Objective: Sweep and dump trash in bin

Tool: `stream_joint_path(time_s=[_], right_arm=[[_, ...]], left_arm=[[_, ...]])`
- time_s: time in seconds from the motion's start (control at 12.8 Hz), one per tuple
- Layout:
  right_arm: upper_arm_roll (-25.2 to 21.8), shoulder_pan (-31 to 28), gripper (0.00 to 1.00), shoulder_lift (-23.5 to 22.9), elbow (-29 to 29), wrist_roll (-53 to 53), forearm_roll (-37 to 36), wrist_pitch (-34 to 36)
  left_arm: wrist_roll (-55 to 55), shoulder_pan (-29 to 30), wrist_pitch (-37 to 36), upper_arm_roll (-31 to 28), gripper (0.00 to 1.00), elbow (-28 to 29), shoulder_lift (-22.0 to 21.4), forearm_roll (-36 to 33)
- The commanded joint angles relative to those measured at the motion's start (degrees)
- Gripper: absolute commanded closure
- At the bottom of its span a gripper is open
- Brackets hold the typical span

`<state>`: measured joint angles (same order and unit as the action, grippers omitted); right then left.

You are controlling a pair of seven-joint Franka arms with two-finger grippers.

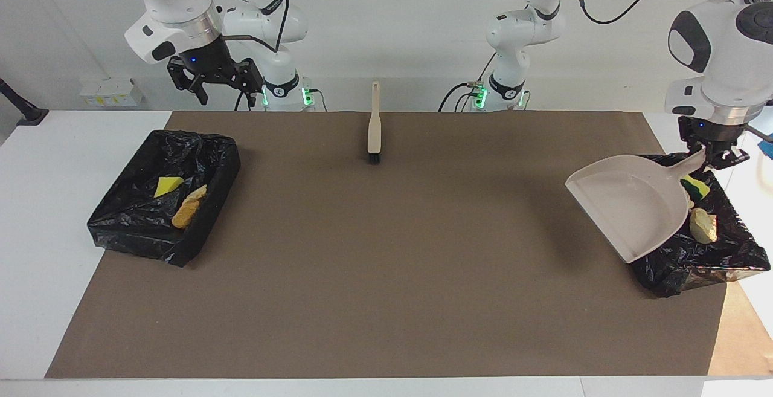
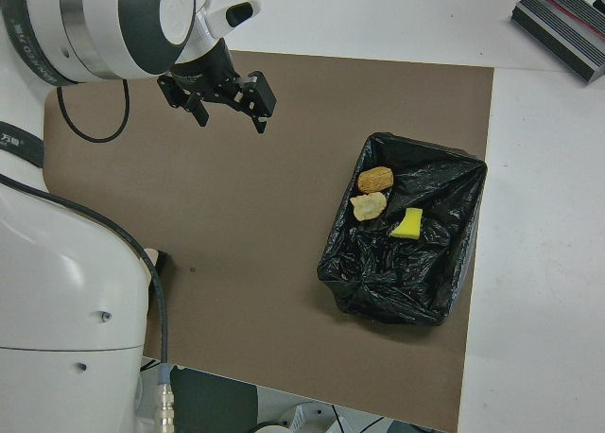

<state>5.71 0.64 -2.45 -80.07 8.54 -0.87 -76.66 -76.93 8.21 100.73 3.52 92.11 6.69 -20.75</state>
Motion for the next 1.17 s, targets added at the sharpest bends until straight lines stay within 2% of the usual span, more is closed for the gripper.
stream_joint_path(time_s=[0.0,0.31,0.47,0.62,1.09], right_arm=[[-0.2,-0.8,0.00,-0.3,1.2,-2.0,0.3,1.0],[-0.2,-0.7,0.00,-0.2,1.2,-1.7,0.5,1.0],[-0.2,-0.8,0.00,-0.3,1.2,-1.6,0.6,0.9],[-0.2,-0.9,0.00,-0.2,1.2,-1.5,0.5,0.9],[-0.3,-2.0,0.00,-0.1,1.1,-1.7,0.4,1.0]], left_arm=[[10.0,-4.2,-1.8,-0.9,1.00,2.9,-1.9,4.6],[28.6,-11.8,-0.8,-0.9,1.00,5.8,-1.2,6.9],[32.4,-14.0,-1.1,-0.9,1.00,6.2,-0.3,9.1],[42.2,-17.9,-1.0,-0.9,1.00,6.2,2.4,9.4],[69.7,-30.7,4.5,-0.9,1.00,5.2,8.7,18.9]])
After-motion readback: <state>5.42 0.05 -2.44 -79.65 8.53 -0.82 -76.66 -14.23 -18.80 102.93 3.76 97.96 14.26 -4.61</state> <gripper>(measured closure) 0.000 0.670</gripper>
